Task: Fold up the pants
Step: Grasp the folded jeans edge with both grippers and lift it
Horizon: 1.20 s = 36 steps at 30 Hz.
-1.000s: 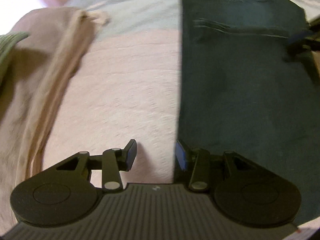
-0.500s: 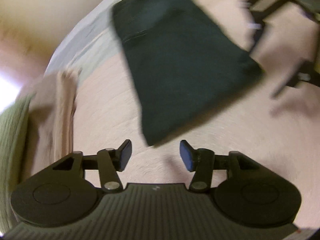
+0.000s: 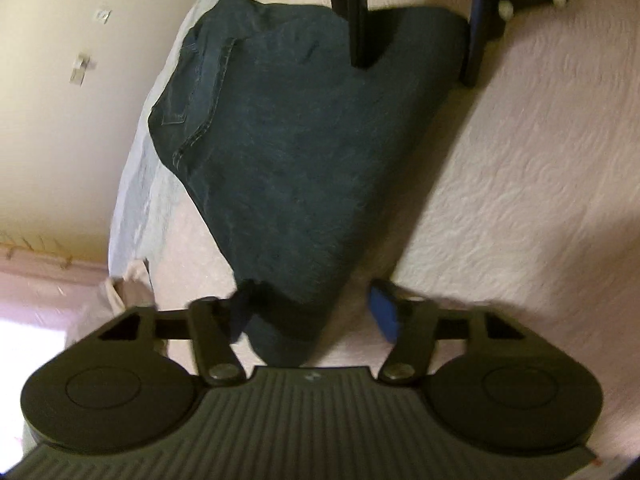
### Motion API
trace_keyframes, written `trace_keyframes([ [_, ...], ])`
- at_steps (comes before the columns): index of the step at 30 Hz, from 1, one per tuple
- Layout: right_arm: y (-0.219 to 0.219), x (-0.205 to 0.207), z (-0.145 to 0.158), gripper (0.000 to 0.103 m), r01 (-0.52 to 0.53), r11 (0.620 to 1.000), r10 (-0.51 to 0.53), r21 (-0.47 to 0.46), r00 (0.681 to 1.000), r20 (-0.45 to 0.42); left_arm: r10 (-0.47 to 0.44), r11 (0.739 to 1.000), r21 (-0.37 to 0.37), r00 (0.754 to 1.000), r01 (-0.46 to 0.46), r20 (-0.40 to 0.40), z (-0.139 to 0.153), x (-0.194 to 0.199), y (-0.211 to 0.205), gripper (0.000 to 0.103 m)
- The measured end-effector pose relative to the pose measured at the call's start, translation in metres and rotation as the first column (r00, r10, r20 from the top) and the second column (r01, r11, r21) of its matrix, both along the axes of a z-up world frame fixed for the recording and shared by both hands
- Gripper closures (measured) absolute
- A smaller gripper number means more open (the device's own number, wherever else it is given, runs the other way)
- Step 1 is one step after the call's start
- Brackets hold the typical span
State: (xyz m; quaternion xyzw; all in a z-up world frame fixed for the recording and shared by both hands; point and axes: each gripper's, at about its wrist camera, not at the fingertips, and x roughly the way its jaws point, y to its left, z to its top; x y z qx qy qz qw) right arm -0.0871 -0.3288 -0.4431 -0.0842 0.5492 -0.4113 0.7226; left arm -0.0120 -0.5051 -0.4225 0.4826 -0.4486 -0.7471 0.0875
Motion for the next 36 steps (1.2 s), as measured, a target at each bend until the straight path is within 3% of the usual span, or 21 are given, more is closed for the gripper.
trace_keyframes([
  [3,0.002,-0.005,0.006,0.057,0.024,1.0,-0.024,0.007,0.999,0.026,-0.027,1.0,-0.011,0.999,0.027,0.029,0.002,-0.003,-0.013,0.077],
  [5,0.001,-0.008,0.013,0.063,0.037,0.999,-0.037,0.004,0.999,0.039,-0.044,0.999,0.004,0.998,0.044,0.052,0.006,-0.004,-0.016,0.084],
  [7,0.0,-0.008,0.017,0.084,0.044,0.999,-0.044,0.014,0.998,0.038,-0.044,0.999,0.019,0.997,0.043,0.055,0.012,-0.007,-0.018,0.09],
  [10,-0.006,-0.014,0.034,0.093,0.082,0.996,-0.085,0.045,0.993,0.079,-0.025,0.999,0.038,0.999,0.024,0.046,0.026,-0.01,-0.02,0.093],
  [16,0.002,-0.008,0.077,0.097,0.05,0.995,-0.059,0.084,0.993,0.107,0.03,0.998,0.05,1.0,-0.03,0.001,0.064,-0.005,-0.016,0.097],
  [21,0.027,0.013,0.114,0.097,0.053,0.995,-0.064,0.089,0.989,0.131,0.063,0.997,0.057,0.998,-0.061,-0.029,0.096,0.015,0.012,0.097],
  [25,0.067,0.033,0.137,0.097,-0.008,0.994,-0.009,0.112,0.989,0.149,0.084,0.993,0.089,0.996,-0.082,-0.014,0.112,0.046,0.057,0.097],
  [30,0.147,0.061,0.153,0.097,-0.197,0.96,0.158,0.197,0.968,0.196,0.178,0.969,0.171,0.984,-0.179,0.021,0.129,0.096,0.16,0.097],
  [36,0.258,0.084,0.153,0.097,-0.407,0.844,0.31,0.349,0.902,0.302,0.297,0.883,0.35,0.95,-0.312,0.096,0.122,0.142,0.302,0.096],
])
